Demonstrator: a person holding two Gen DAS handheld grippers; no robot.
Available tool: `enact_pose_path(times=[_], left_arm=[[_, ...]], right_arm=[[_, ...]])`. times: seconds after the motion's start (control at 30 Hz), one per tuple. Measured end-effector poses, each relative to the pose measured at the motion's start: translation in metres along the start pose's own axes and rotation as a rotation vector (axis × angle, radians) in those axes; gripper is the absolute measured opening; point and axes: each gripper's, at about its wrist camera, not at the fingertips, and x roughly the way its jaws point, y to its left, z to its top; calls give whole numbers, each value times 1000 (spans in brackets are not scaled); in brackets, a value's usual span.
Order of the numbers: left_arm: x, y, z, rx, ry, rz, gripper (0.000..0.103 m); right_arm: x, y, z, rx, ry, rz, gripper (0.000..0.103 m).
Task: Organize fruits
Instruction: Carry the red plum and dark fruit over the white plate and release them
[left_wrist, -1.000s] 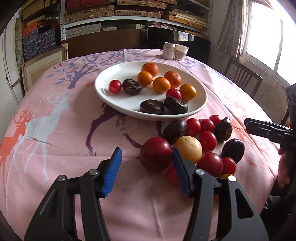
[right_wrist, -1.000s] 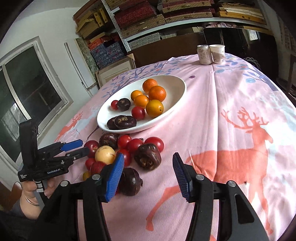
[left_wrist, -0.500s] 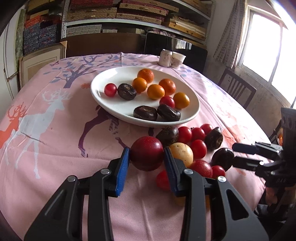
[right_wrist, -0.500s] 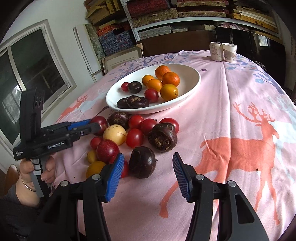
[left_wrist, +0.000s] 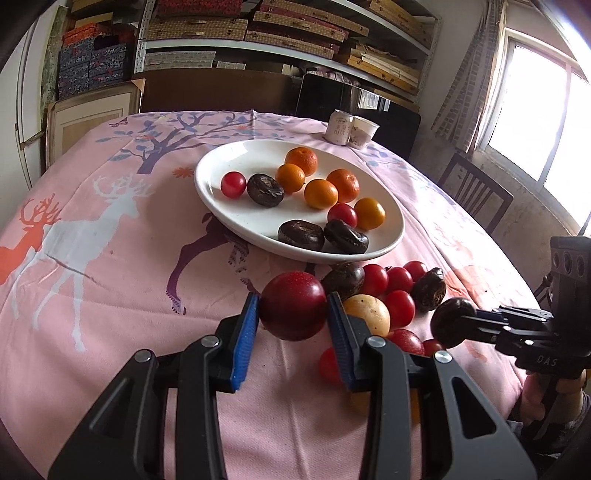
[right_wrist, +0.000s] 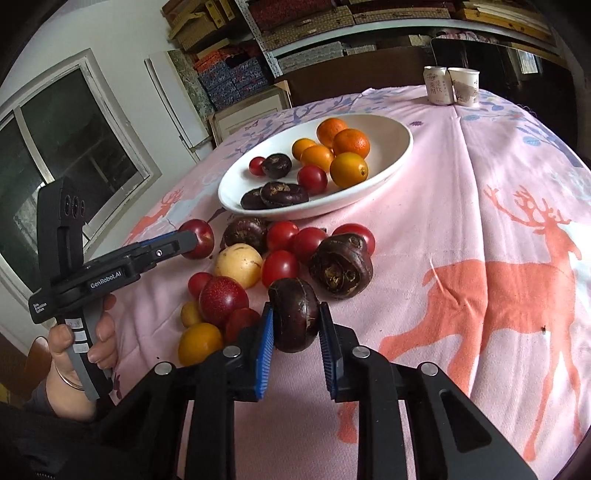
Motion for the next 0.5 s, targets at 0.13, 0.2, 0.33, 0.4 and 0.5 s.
enact_pose_path(times=[0.13,0.2,0.33,0.4,0.5], left_arm=[[-5,-2,-1,16,-24,20,37],[-9,-5,-2,29,-36,23,37],[-9,-4,9,-5,-23,0,37],[-5,-6,21,3,-31,22,37],[4,-8,44,20,-39,47,37]], right_arm=[[-16,-5,11,18,-43,18,23],[-21,-8,17,22,-57,32,23],[-25,-11,38,24,-77,20,23],[-23,-9,57,11,-87,15,23],[-11,-2,89,-16,-83,10,23]])
